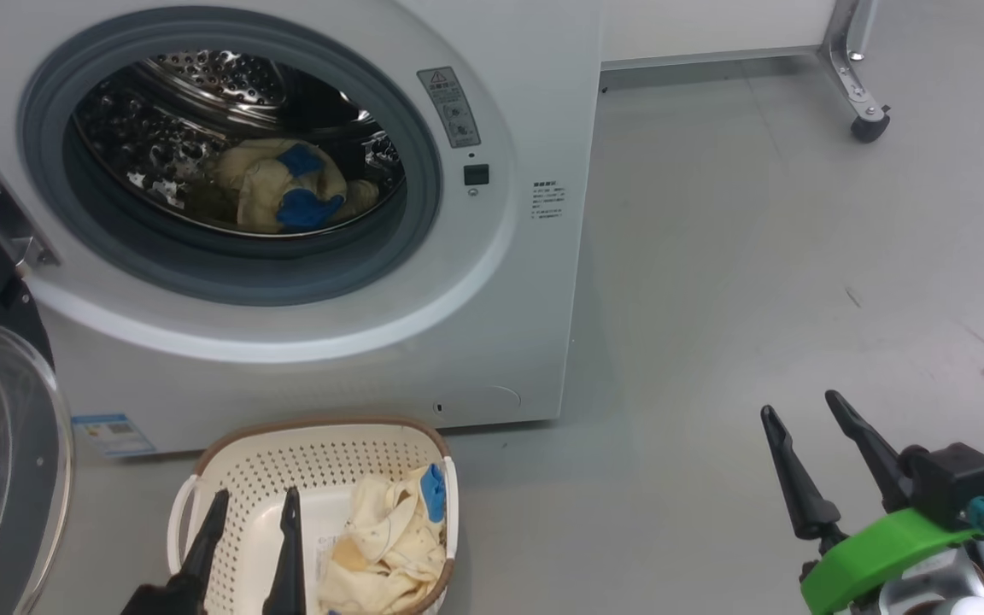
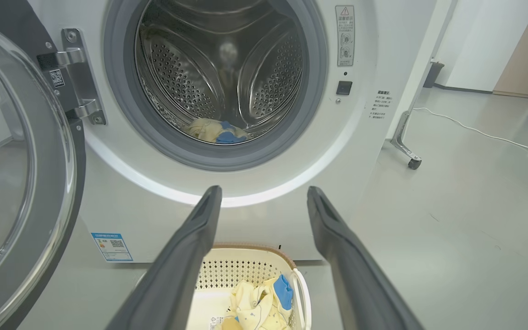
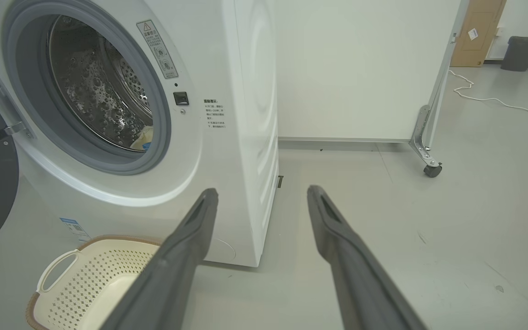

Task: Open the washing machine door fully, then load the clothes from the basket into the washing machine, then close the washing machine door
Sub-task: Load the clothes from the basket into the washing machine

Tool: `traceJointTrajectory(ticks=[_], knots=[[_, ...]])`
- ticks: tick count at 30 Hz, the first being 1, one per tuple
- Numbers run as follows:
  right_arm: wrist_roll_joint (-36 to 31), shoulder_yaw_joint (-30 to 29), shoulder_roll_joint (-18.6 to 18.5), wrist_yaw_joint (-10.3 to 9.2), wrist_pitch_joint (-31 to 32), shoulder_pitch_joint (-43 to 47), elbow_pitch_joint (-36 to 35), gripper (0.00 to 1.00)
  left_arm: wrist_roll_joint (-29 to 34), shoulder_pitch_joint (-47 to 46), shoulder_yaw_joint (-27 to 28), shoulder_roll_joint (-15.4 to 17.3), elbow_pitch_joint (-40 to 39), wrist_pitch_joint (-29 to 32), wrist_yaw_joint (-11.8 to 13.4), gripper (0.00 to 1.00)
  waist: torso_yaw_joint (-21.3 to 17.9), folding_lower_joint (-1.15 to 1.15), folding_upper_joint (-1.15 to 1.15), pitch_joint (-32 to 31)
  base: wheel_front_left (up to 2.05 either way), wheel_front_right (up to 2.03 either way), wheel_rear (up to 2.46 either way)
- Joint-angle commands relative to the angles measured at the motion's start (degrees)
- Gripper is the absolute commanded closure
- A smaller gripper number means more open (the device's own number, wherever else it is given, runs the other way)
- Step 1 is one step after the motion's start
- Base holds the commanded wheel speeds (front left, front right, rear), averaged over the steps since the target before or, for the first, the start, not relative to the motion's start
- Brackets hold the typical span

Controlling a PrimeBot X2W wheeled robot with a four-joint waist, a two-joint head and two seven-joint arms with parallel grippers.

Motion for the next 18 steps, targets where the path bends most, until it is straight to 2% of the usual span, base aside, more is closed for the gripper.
traceJointTrajectory(ticks=[1, 4, 10, 18], knots=[[-0.1, 0.6, -0.5, 0.01, -0.1, -1.5, -2.6, 0.0, 0.3, -3.5, 1.7, 0.1, -1.2, -0.6, 4.9, 0.0, 0.8, 0.0, 0.0, 0.8, 0.0, 0.0, 0.0], [0.0, 0.3, -0.6, 0.01, -0.1, -1.7, -3.1, 0.0, 0.6, -5.3, 0.8, 0.0, -0.5, -0.4, 4.0, 0.0, 2.0, 0.0, 0.0, 2.1, 0.0, 0.0, 0.0], [0.3, -0.1, -1.6, 0.01, -0.4, -4.1, -4.5, 0.0, 1.1, -13.9, -2.1, -1.1, 5.8, 0.6, 0.1, 0.0, 5.0, 0.0, 0.0, 8.0, 0.0, 0.0, 0.0], [1.3, -0.3, -3.0, 0.01, -1.2, -7.5, -5.3, 0.0, -0.3, -27.4, -5.0, -4.8, 21.9, 3.4, -6.0, 0.0, 7.3, 0.0, 0.0, 15.6, 0.0, 0.0, 0.0]])
